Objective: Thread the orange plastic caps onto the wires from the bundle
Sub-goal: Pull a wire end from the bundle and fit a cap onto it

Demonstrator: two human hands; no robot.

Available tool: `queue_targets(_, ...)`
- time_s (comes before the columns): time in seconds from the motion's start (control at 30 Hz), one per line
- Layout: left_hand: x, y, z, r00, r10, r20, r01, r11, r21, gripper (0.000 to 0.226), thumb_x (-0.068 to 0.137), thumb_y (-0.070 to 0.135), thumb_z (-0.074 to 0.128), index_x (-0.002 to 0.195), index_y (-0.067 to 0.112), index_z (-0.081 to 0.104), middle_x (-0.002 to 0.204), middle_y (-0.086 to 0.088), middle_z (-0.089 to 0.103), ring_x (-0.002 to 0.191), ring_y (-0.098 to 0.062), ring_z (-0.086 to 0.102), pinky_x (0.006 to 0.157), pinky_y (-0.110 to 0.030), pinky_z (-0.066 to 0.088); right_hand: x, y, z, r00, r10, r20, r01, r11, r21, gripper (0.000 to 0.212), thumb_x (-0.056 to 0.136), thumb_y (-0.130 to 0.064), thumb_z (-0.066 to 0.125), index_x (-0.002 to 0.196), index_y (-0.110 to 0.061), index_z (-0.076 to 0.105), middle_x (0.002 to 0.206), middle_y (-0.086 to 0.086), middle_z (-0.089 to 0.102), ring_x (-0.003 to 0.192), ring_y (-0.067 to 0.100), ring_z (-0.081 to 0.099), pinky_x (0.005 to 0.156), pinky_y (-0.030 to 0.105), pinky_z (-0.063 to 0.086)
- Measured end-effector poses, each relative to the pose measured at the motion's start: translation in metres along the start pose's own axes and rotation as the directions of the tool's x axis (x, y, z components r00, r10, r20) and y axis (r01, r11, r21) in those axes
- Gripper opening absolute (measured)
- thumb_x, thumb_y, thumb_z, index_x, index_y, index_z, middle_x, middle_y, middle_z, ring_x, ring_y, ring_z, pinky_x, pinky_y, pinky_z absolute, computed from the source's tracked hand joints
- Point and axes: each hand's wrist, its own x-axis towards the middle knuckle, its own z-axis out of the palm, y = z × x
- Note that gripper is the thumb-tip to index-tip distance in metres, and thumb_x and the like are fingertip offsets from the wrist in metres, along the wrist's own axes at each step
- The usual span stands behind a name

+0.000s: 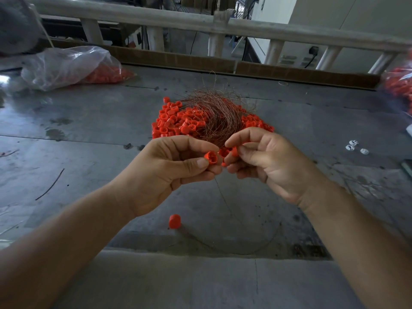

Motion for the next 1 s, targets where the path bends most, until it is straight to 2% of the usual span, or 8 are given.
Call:
queue_targets(0.13, 0.0, 0.0, 0.001, 1.0, -0.002, -0.018, 0.003, 0.999, 0.035, 0.023, 0.065, 0.0, 0.058, 0.078, 0.008, 0.074, 0.074, -0.01, 0.071, 0.071, -0.016, 0.07, 0.062, -0.018, 0.054, 0.0, 0.0, 0.0, 0.998, 0.019, 0.067, -0.028, 0.989, 0.144, 0.013, 0.078, -0.007, 0.054, 0.089, -0.009, 0.06, 0.069, 0.002, 0.067, 0.062, 0.011, 0.065, 0.054, 0.019, 0.051)
queue_targets(0.2, 0.0, 0.0, 0.001, 1.0, -0.005, -0.022, 0.006, 0.999, 0.042, 0.023, 0.064, 0.0, 0.058, 0.079, 0.008, 0.074, 0.075, -0.01, 0.072, 0.071, -0.016, 0.07, 0.062, -0.018, 0.054, 0.0, 0.001, 0.001, 0.997, 0.007, 0.072, -0.017, 0.99, 0.142, 0.021, 0.071, -0.014, 0.057, 0.091, -0.009, 0.06, 0.07, 0.003, 0.068, 0.064, 0.011, 0.065, 0.055, 0.019, 0.051)
queue_targets(0.3, 0.0, 0.0, 0.001, 1.0, -0.006, -0.031, 0.008, 0.998, 0.058, 0.023, 0.064, 0.001, 0.059, 0.079, 0.01, 0.075, 0.077, -0.01, 0.072, 0.072, -0.016, 0.07, 0.062, -0.018, 0.054, 0.0, 0.003, 0.002, 0.997, -0.029, 0.066, 0.023, 0.995, 0.098, 0.022, 0.071, -0.015, 0.055, 0.092, -0.009, 0.059, 0.072, 0.003, 0.069, 0.067, 0.013, 0.066, 0.057, 0.019, 0.051)
queue_targets(0.43, 0.001, 0.0, 0.001, 0.997, 0.014, -0.07, -0.009, 0.998, 0.067, 0.025, 0.062, 0.002, 0.059, 0.077, 0.013, 0.076, 0.075, -0.008, 0.073, 0.07, -0.015, 0.07, 0.061, -0.018, 0.054, 0.0, 0.005, 0.008, 0.985, -0.17, 0.01, 0.17, 0.98, -0.103, 0.014, 0.075, -0.014, 0.059, 0.089, -0.018, 0.061, 0.076, -0.001, 0.068, 0.073, 0.01, 0.065, 0.064, 0.019, 0.052)
queue_targets(0.5, 0.001, -0.001, 0.002, 0.995, 0.035, -0.096, -0.027, 0.996, 0.087, 0.026, 0.061, 0.003, 0.06, 0.076, 0.016, 0.076, 0.074, -0.006, 0.073, 0.07, -0.015, 0.07, 0.062, -0.018, 0.054, 0.0, 0.006, 0.013, 0.964, -0.265, -0.004, 0.259, 0.943, -0.209, 0.019, 0.077, -0.007, 0.062, 0.086, -0.024, 0.063, 0.076, -0.005, 0.064, 0.071, 0.005, 0.062, 0.066, 0.017, 0.051)
queue_targets(0.63, 0.001, -0.003, 0.003, 0.989, 0.076, -0.126, -0.057, 0.988, 0.144, 0.021, 0.059, 0.005, 0.062, 0.075, 0.012, 0.073, 0.073, -0.006, 0.072, 0.07, -0.017, 0.07, 0.062, -0.019, 0.054, -0.001, 0.008, 0.021, 0.927, -0.373, -0.035, 0.345, 0.888, -0.305, 0.023, 0.073, -0.01, 0.067, 0.083, -0.03, 0.062, 0.075, -0.008, 0.064, 0.073, 0.003, 0.064, 0.069, 0.017, 0.052)
queue_targets(0.77, 0.001, -0.003, 0.004, 0.988, 0.07, -0.139, -0.045, 0.984, 0.175, 0.023, 0.058, 0.006, 0.063, 0.081, 0.004, 0.065, 0.07, -0.008, 0.071, 0.067, -0.016, 0.069, 0.06, -0.018, 0.054, -0.002, 0.011, 0.024, 0.901, -0.433, -0.039, 0.371, 0.812, -0.451, 0.03, 0.073, -0.006, 0.071, 0.081, -0.033, 0.062, 0.078, -0.013, 0.065, 0.075, 0.004, 0.064, 0.073, 0.02, 0.052)
queue_targets(1.0, 0.001, -0.004, 0.005, 0.988, 0.061, -0.144, -0.029, 0.977, 0.212, 0.021, 0.058, 0.007, 0.063, 0.078, 0.008, 0.067, 0.069, -0.009, 0.071, 0.065, -0.017, 0.07, 0.059, -0.018, 0.054, -0.003, 0.012, 0.024, 0.895, -0.445, -0.033, 0.367, 0.775, -0.514, 0.03, 0.072, -0.005, 0.073, 0.08, -0.032, 0.062, 0.077, -0.015, 0.064, 0.074, 0.003, 0.064, 0.07, 0.017, 0.052)
